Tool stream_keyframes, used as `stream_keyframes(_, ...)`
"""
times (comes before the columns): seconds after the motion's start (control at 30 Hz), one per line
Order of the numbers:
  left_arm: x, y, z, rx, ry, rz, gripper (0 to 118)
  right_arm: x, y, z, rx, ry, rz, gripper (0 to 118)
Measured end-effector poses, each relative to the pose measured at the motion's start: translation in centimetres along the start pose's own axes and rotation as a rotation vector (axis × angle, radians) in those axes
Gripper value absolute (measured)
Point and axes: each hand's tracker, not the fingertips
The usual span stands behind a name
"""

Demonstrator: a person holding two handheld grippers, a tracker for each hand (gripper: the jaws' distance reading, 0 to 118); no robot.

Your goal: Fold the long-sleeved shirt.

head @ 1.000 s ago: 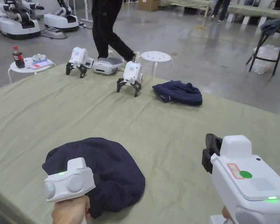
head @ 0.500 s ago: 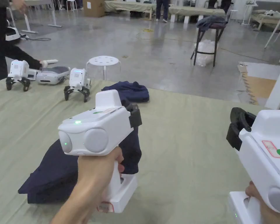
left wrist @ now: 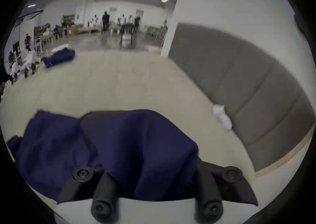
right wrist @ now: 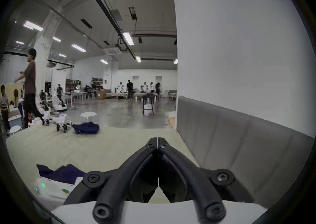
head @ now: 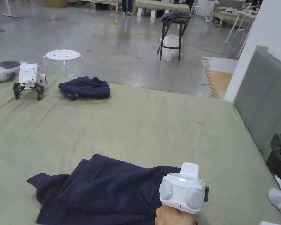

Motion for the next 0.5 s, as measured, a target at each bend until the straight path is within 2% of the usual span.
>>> stream_keyframes(0.03,0.4,-0.6,-0.9,-0.039,0.025,-0.023,47,0.3,-0.4,0.0,-0.011,0.002,0.007,0)
stream_keyframes(0.1,1.1,-1.6,-1.3,-0.034,0.027,-0.04,103,0.7,-1.4,-0.1,-0.047,-0.021,0.026,0)
stream_keyframes(0.13,1.2,-1.7,-1.2,-0.027,0.012,-0.073,111,0.9,-1.7,-0.1,-0.051,-0.02,0.028,0)
stream_keyframes(0.2,1.7,-1.5,1.4,0.055,-0.009,-0.177,105,1.0,-2.1,-0.3,-0.065,-0.025,0.013,0)
stream_keyframes(0.27,1.3,-0.5,4.7,0.087,0.01,-0.222,105,0.6,-2.1,-0.5,-0.066,-0.022,-0.006,0)
stream_keyframes(0.37,-1.4,0.8,10.2,0.225,-0.01,-0.179,109,-0.5,-1.5,-0.2,-0.047,-0.002,-0.016,0)
stream_keyframes(0.5,-7.7,1.1,17.4,0.364,0.083,-0.095,110,-2.7,-0.7,0.2,-0.015,0.055,-0.017,0)
